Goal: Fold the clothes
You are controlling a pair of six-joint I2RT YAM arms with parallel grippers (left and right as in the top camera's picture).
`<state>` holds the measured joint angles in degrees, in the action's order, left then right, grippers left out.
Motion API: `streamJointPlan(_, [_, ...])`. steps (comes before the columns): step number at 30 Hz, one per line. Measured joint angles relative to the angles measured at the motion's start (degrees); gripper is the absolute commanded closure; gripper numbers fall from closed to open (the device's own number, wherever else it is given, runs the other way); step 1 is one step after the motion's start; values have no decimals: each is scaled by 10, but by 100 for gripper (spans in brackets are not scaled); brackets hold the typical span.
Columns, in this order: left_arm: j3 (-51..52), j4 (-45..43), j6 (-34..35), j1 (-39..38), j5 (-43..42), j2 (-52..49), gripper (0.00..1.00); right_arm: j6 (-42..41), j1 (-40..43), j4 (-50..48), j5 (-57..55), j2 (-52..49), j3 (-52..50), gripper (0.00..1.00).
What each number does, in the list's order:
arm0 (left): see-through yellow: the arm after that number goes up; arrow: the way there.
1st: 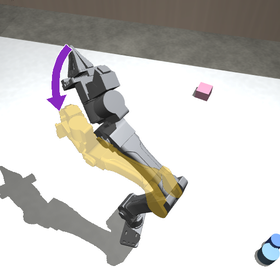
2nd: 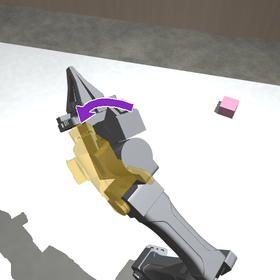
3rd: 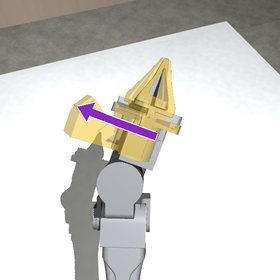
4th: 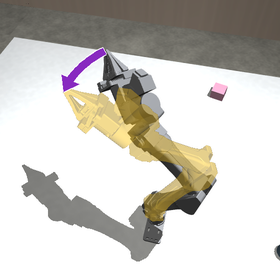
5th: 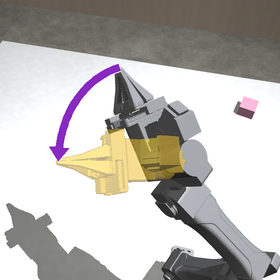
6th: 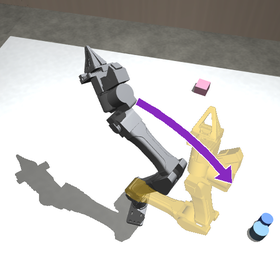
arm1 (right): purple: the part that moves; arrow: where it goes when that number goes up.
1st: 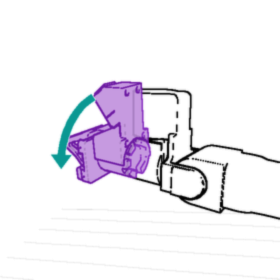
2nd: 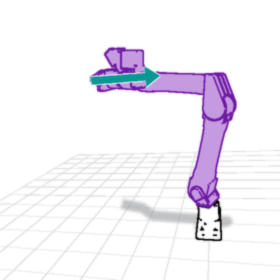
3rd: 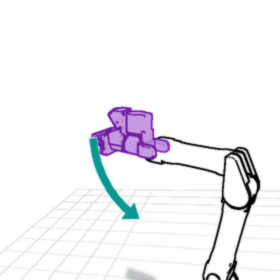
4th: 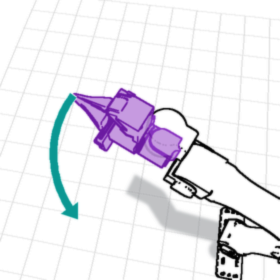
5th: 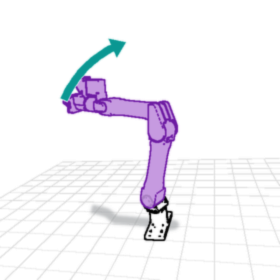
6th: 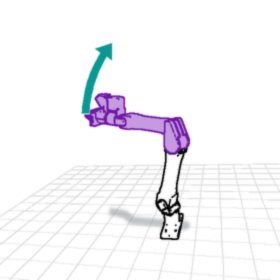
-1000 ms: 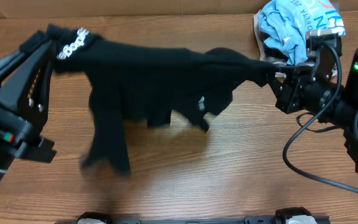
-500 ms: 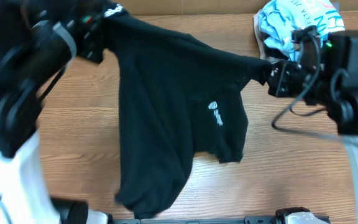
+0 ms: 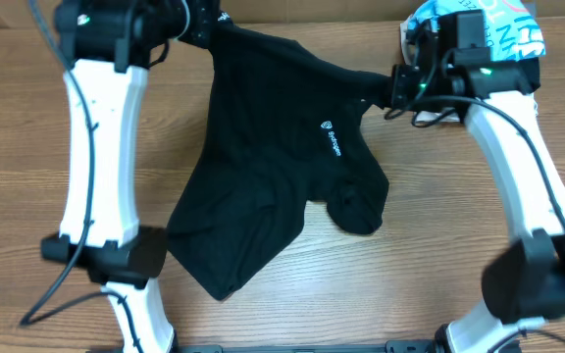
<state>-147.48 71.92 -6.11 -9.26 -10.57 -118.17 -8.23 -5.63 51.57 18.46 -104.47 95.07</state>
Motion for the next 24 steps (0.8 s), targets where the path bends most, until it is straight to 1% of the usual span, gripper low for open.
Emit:
streamJointPlan(2, [0, -14, -1, 0, 4, -25, 96, 2, 0, -26, -3, -30, 0, 43])
streamJointPlan(6, [0, -39, -1, 0, 11, -64, 96, 8, 1, -47, 6, -49, -3, 33])
streamJointPlan(9, [0, -53, -1, 0, 14, -74, 96, 9, 1, -17, 30, -46, 10, 30])
streamJointPlan(12, [0, -69, -1, 0, 15, -75, 96, 10, -5, 14, 51, -38, 21, 30])
streamJointPlan(15, [0, -74, -1, 0, 16, -75, 96, 19, -34, 66, 65, -24, 27, 30])
streamJointPlan(17, [0, -74, -1, 0, 17, -75, 96, 24, -65, 93, 70, -19, 27, 30])
streamJointPlan(18, [0, -75, -1, 0, 17, -75, 96, 27, -97, 99, 71, -18, 25, 30])
streamJointPlan(19, [0, -75, -1, 0, 17, -75, 96, 28, -104, 99, 72, -18, 24, 30])
streamJointPlan(21, [0, -75, -1, 0, 17, -75, 96, 30, -149, 96, 70, -18, 12, 29])
streamJointPlan(24, [0, -77, -1, 0, 17, -75, 96, 28, -221, 86, 36, -18, -23, 28])
